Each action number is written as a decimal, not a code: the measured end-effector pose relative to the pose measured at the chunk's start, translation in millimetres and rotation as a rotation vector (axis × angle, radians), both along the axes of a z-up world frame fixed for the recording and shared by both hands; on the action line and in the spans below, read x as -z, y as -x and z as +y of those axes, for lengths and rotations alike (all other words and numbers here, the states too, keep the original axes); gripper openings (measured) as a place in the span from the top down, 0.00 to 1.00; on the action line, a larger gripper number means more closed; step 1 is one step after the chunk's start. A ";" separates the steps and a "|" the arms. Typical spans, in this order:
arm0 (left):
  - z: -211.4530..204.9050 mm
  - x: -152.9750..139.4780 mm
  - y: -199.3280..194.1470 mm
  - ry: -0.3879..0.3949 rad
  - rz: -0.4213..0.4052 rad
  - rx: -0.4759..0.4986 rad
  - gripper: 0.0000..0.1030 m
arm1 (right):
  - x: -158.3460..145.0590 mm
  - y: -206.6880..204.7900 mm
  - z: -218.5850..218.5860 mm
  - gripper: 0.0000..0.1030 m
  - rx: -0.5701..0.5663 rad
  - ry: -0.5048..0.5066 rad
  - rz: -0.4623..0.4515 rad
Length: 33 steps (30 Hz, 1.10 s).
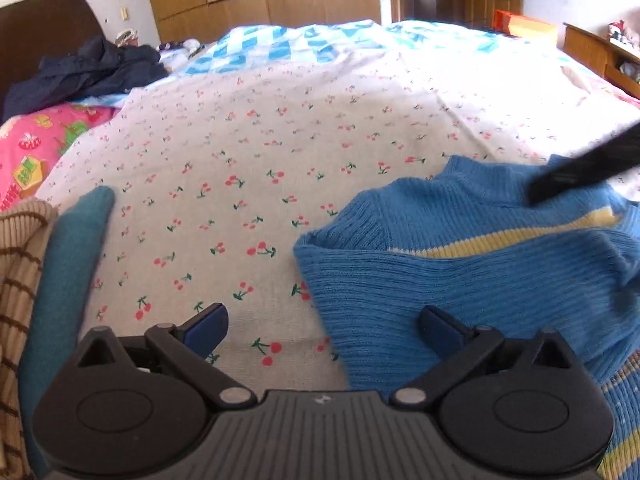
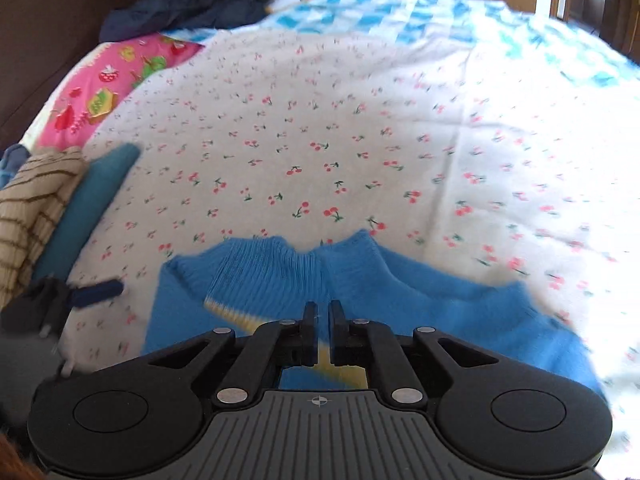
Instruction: Fold small clothes
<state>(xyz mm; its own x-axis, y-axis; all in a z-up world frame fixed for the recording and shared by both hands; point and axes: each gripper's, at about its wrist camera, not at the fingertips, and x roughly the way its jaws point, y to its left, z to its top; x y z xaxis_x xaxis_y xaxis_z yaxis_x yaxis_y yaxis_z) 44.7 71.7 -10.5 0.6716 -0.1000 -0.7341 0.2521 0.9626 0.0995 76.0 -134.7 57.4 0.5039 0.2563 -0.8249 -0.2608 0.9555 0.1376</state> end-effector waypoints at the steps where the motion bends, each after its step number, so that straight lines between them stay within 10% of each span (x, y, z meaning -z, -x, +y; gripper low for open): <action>1: -0.2 -2.4 5.8 0.002 -0.006 0.016 0.00 | -7.2 18.7 -8.2 0.92 0.009 -0.004 0.007; 12: 13.3 -50.9 98.7 0.093 0.044 0.287 0.00 | -21.5 193.3 -64.6 0.74 -0.048 0.031 0.136; 17: 27.1 -55.3 128.9 0.082 0.109 0.274 0.00 | 5.8 205.7 -49.8 0.58 -0.184 0.085 0.183; 33: 19.7 -51.9 129.9 0.081 0.123 0.238 0.00 | 41.0 171.3 -47.3 0.54 -0.273 0.162 0.155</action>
